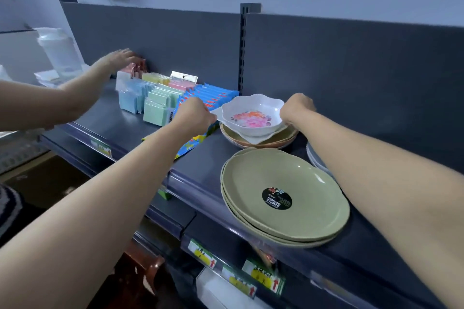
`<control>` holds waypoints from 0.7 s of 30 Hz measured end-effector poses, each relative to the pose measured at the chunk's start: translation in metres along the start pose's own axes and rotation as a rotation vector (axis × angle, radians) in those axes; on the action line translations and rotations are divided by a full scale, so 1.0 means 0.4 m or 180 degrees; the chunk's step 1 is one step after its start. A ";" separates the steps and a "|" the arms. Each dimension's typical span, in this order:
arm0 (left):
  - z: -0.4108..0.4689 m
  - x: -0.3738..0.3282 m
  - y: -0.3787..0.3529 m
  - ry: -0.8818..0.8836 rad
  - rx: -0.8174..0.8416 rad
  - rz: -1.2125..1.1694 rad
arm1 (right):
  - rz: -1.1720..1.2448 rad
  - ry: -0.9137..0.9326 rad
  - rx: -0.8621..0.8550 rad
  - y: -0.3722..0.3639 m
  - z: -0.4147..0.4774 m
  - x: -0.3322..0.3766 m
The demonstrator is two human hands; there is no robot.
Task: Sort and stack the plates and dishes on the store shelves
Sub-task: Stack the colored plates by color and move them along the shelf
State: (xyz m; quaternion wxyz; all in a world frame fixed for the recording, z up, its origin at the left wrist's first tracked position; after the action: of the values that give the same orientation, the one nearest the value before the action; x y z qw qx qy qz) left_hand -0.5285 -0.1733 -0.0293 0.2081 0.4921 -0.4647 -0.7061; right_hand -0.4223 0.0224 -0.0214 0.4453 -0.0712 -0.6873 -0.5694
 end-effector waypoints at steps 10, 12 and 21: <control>0.043 -0.011 -0.066 0.0726 0.0616 -0.1360 | 0.0625 0.0000 -0.0604 0.094 0.001 -0.017; 0.055 -0.012 -0.089 0.0813 0.0727 -0.1450 | 0.0675 0.0004 -0.0692 0.120 -0.003 -0.032; 0.084 -0.031 -0.127 0.1039 0.0543 -0.1761 | 0.0767 -0.0142 -0.1061 0.202 -0.014 -0.128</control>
State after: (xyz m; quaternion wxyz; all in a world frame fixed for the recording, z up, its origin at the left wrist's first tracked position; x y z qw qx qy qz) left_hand -0.5448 -0.1245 -0.0641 0.0383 0.7219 -0.3315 -0.6062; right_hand -0.3401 0.0664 0.0008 0.4769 -0.2381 -0.5798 -0.6162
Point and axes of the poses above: each hand's wrist, its own z-axis towards the middle knuckle, its own y-axis out of the back of the hand, x = y × z, the point moved 2 cm from there along z, towards the middle knuckle, and after that the axes turned 10 degrees about z, right-handed, at the moved point
